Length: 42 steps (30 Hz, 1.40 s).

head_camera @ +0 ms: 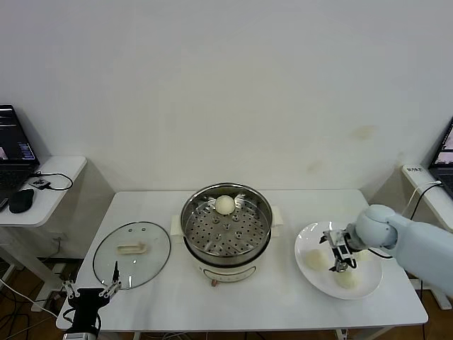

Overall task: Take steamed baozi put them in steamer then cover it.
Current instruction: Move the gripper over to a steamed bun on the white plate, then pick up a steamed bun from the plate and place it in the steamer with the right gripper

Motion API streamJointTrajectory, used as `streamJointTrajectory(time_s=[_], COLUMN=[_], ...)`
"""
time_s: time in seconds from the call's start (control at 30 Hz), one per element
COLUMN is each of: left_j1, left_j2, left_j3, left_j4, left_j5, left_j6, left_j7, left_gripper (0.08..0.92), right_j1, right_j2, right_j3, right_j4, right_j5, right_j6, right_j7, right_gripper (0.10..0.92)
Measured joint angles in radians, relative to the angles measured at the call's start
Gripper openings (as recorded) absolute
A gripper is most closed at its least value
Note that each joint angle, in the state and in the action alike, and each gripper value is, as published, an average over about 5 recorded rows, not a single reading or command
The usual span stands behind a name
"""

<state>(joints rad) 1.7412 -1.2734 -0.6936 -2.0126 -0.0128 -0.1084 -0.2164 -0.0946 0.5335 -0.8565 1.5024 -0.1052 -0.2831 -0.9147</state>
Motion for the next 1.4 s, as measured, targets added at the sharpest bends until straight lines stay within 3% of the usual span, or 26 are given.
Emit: streamJointTrajectory(time_s=[0.27,0.63,1.0,1.4], left_j1=[-0.004,-0.002,-0.003,-0.015], left_j2=[0.004,0.004,0.007,0.020], left_j3=[-0.002,-0.004,-0.006,0.004], left_j4=[0.004,0.003,0.003,0.005], left_j5=[-0.001,-0.002,-0.006,-0.016], left_j6=[0.000,0.000,0.000,0.001], left_j7=[0.001,0.001,0.001,0.002], left_gripper=[0.823,0.823,0.823,0.823], right_j1=[-0.020,-0.028,0.081,0.420], right_j2=[0.050,0.071,0.029,0.045], right_j3=[0.012,0.018,-0.007,-0.116], right_j4=[-0.045,-0.063,-0.021,0.032], right_j5=[-0.004,-0.005,0.054,0.223], right_j6=[-0.001,-0.007,-0.019,-0.069], right_j7=[0.011,0.004,-0.028,-0.042], right_gripper=[0.781,0.636,0.628,0.636])
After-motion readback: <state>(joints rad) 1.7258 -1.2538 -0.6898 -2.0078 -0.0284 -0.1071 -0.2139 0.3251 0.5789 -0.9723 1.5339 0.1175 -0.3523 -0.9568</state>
